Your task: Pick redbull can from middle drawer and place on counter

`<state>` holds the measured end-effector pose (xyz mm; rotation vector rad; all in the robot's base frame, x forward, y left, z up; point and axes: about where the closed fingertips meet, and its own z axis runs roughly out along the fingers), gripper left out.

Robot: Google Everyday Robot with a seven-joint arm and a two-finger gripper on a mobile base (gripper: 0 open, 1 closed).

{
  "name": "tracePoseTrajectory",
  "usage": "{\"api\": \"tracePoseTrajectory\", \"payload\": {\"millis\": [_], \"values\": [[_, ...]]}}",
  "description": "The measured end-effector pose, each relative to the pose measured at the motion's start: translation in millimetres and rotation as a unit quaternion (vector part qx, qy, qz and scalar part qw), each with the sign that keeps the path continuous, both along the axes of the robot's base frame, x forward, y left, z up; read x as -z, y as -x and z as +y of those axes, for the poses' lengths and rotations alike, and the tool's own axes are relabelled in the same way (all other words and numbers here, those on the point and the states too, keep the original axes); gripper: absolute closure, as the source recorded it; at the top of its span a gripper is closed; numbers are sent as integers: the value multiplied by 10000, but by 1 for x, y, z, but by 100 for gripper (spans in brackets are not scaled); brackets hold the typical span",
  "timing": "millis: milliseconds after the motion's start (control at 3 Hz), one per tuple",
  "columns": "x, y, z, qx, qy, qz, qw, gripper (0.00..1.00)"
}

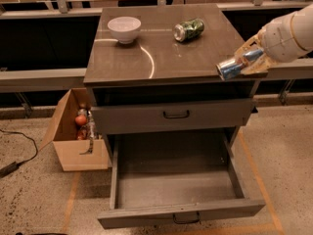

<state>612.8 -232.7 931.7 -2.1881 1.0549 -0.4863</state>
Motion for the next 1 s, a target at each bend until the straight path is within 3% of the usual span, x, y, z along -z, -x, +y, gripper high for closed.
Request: {"api": "tracePoseTrajectory", "payload": {"millis": [333,667,1000], "values": [[-18,-26,11,-218,-273,-245,9991,100],[-20,-58,29,-455,-858,-450,9943,100],[-13,-80,51,-701,-1333,-613,9867,84]]}}
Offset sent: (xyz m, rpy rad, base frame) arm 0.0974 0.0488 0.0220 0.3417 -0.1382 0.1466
